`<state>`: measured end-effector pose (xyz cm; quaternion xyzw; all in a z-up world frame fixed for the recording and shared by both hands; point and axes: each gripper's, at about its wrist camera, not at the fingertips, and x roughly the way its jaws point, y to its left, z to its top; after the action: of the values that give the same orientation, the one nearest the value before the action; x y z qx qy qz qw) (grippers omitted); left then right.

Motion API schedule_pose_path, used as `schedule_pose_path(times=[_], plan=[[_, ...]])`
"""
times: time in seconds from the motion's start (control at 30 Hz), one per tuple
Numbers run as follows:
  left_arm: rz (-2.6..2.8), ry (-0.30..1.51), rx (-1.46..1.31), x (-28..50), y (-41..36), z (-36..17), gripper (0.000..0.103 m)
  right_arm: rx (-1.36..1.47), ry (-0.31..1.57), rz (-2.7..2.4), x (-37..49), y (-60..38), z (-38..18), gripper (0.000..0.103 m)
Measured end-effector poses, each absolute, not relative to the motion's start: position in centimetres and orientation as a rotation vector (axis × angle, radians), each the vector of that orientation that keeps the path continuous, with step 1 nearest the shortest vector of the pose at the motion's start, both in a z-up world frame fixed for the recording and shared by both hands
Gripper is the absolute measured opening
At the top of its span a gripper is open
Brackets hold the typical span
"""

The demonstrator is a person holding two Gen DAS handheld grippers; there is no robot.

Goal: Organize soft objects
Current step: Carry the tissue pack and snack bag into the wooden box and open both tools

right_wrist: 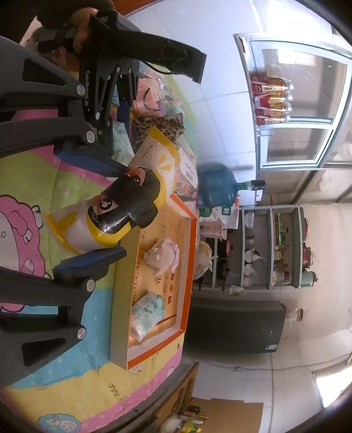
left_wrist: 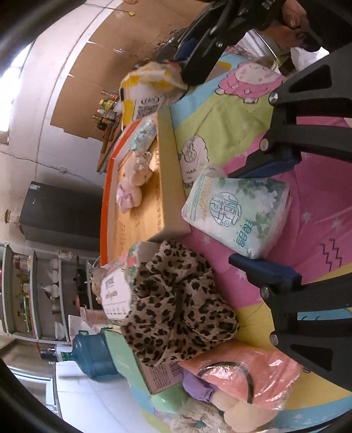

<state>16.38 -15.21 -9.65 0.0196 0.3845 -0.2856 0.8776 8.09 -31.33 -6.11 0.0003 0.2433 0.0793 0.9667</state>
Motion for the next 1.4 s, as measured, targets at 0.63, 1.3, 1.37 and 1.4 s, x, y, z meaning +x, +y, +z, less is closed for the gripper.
schedule_pose_path(times=[0.63, 1.3, 1.37, 1.4], plan=[[-0.545, 0.53, 0.007, 16.8, -19.8, 1.8, 0.053, -0.049, 0.348, 0.011, 9.7, -36.4, -0.3, 0.055], [-0.439, 0.649, -0.02, 29.6, -27.5, 0.2, 0.053, -0.091, 0.451, -0.09, 22.5, -44.0, 1.3, 0.055], [-0.423, 0.675, -0.019, 30.5, -27.8, -0.8, 0.053, -0.089, 0.491, -0.08, 24.0, -44.2, 0.2, 0.055], [-0.419, 0.681, -0.015, 30.6, -27.8, -1.2, 0.053, -0.083, 0.511, -0.076, 24.7, -44.4, -0.3, 0.055]])
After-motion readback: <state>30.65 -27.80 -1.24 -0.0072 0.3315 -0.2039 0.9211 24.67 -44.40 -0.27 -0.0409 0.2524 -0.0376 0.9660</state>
